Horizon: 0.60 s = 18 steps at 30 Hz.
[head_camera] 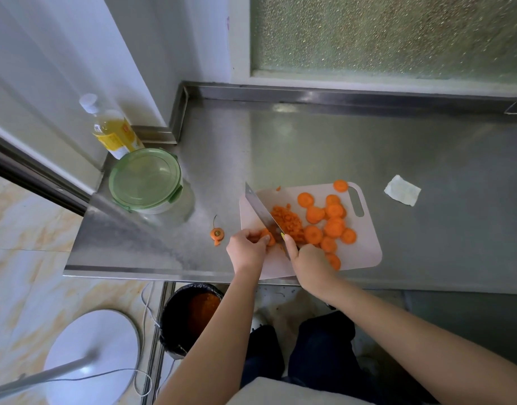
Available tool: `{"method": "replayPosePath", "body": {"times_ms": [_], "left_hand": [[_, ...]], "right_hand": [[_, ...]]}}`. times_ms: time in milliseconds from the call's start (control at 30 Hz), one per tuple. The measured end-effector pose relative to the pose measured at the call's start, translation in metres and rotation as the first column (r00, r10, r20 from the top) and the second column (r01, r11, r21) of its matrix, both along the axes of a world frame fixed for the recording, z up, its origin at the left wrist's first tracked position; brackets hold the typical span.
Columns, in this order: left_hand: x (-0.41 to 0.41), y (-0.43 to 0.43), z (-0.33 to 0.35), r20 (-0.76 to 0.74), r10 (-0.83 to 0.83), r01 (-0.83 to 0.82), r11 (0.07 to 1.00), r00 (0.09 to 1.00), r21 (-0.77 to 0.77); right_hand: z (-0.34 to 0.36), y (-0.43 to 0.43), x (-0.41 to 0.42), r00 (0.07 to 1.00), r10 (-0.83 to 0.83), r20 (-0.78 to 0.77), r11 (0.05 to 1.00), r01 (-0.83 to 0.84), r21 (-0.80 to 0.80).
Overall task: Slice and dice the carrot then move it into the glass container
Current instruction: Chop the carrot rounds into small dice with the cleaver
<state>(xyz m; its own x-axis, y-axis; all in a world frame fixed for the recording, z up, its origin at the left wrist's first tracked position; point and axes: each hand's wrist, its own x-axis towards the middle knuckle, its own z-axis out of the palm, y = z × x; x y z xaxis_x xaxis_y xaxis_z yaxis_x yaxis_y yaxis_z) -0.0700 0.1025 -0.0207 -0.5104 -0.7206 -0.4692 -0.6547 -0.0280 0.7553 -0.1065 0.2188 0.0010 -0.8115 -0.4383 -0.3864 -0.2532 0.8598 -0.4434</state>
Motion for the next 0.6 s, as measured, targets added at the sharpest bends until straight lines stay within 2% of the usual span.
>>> {"method": "replayPosePath", "body": {"times_ms": [100, 233, 367, 600], "left_hand": [[-0.001, -0.001, 0.0, 0.0, -0.005, 0.005, 1.0, 1.0, 0.003], [-0.001, -0.001, -0.001, 0.002, -0.011, 0.011, 1.0, 1.0, 0.009], [0.0, -0.001, 0.001, 0.01, -0.021, 0.021, 1.0, 1.0, 0.003], [0.003, 0.001, 0.004, -0.01, -0.049, 0.049, 0.998, 0.999, -0.029]], "right_hand": [[-0.011, 0.001, 0.003, 0.999, -0.034, -0.026, 0.999, 0.033, -0.039], [-0.012, -0.002, 0.0, 0.999, -0.037, 0.02, 0.998, 0.038, -0.05], [-0.008, -0.01, -0.003, 0.998, -0.002, -0.067, 1.0, 0.003, 0.013], [-0.008, -0.006, -0.01, 0.997, -0.063, 0.037, 0.995, 0.066, -0.079]]}}
